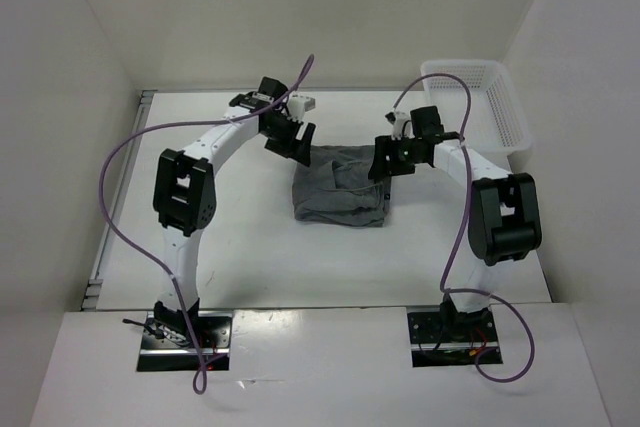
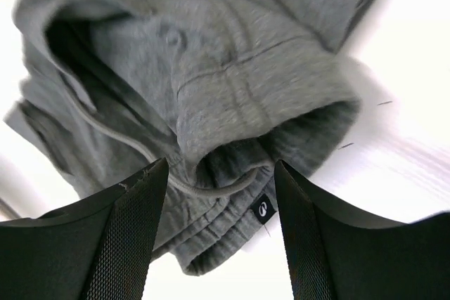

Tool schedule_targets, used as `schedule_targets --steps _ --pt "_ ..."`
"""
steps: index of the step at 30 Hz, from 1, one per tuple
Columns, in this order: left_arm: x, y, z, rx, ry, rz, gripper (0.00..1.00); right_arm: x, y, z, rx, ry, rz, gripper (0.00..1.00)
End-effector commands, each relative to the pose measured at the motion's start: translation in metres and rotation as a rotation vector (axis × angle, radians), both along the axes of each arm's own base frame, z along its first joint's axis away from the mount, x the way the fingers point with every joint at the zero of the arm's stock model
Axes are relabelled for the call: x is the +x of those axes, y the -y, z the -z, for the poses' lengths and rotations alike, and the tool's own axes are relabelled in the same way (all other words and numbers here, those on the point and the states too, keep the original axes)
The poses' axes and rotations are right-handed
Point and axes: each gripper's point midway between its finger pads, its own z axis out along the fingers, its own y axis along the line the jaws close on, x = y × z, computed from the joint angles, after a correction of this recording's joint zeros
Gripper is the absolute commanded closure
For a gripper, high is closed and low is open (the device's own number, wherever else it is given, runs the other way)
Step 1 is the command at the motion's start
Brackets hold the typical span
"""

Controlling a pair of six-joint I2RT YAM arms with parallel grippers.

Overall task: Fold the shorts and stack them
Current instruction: Fold the shorts

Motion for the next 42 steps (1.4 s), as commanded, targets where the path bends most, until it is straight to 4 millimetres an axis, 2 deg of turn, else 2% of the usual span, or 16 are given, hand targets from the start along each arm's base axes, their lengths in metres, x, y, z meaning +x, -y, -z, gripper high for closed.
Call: schedule_targets --steps 1,4,6,10,11,14,15,19,22,24,27,31,35,38,41,42 --pt "0.015 0.024 0.002 -0.016 0.057 0.039 0.15 0.022 -0.005 -0.037 0.115 0.034 0.054 0.32" --pt "0.015 0.03 0.017 -0.009 0.039 0.049 0.11 0.02 -0.015 -0.032 0.164 0.008 0.016 0.32" --pt "0.019 0.027 0.029 0.018 0.029 0.037 0.11 0.024 -0.021 -0.034 0.202 0.006 0.002 0.32" --pt "0.035 0.015 0.042 0.101 0.075 -0.015 0.11 0.026 -0.033 -0.016 0.19 -0.027 0.014 0.36" --pt "0.036 0.012 0.043 0.114 0.08 -0.023 0.11 0.026 -0.033 -0.008 0.192 -0.055 0.026 0.36" --pt "0.039 0.012 0.042 0.118 0.091 -0.028 0.11 0.039 -0.034 -0.018 0.195 -0.026 0.037 0.36" --pt "0.042 0.013 0.037 0.111 0.108 -0.029 0.11 0.04 -0.033 -0.013 0.19 -0.044 0.061 0.36" --pt "0.041 0.014 0.037 0.103 0.105 -0.025 0.11 0.047 -0.033 -0.021 0.196 -0.036 0.09 0.37" --pt "0.039 0.012 0.034 0.089 0.086 -0.023 0.11 0.039 -0.034 -0.018 0.204 -0.084 0.102 0.39" --pt "0.038 0.008 0.029 0.076 0.082 -0.026 0.11 0.03 -0.035 -0.036 0.221 -0.076 0.078 0.41" --pt "0.039 0.002 0.021 0.049 0.082 -0.032 0.11 0.013 -0.031 -0.04 0.231 -0.102 0.07 0.41" --pt "0.039 -0.004 0.026 0.065 0.063 -0.044 0.11 -0.008 -0.028 -0.028 0.248 -0.168 0.089 0.41" --pt "0.041 -0.004 0.028 0.065 0.063 -0.045 0.11 -0.012 -0.028 -0.028 0.259 -0.19 0.111 0.41" --pt "0.038 -0.005 0.031 0.069 0.053 -0.044 0.11 0.001 -0.032 -0.025 0.284 -0.187 0.139 0.37" --pt "0.035 -0.004 0.039 0.069 0.031 -0.039 0.1 0.029 -0.031 -0.022 0.268 -0.147 0.165 0.37" --pt "0.035 -0.004 0.039 0.069 0.031 -0.039 0.1 0.036 -0.03 -0.014 0.256 -0.157 0.175 0.37"
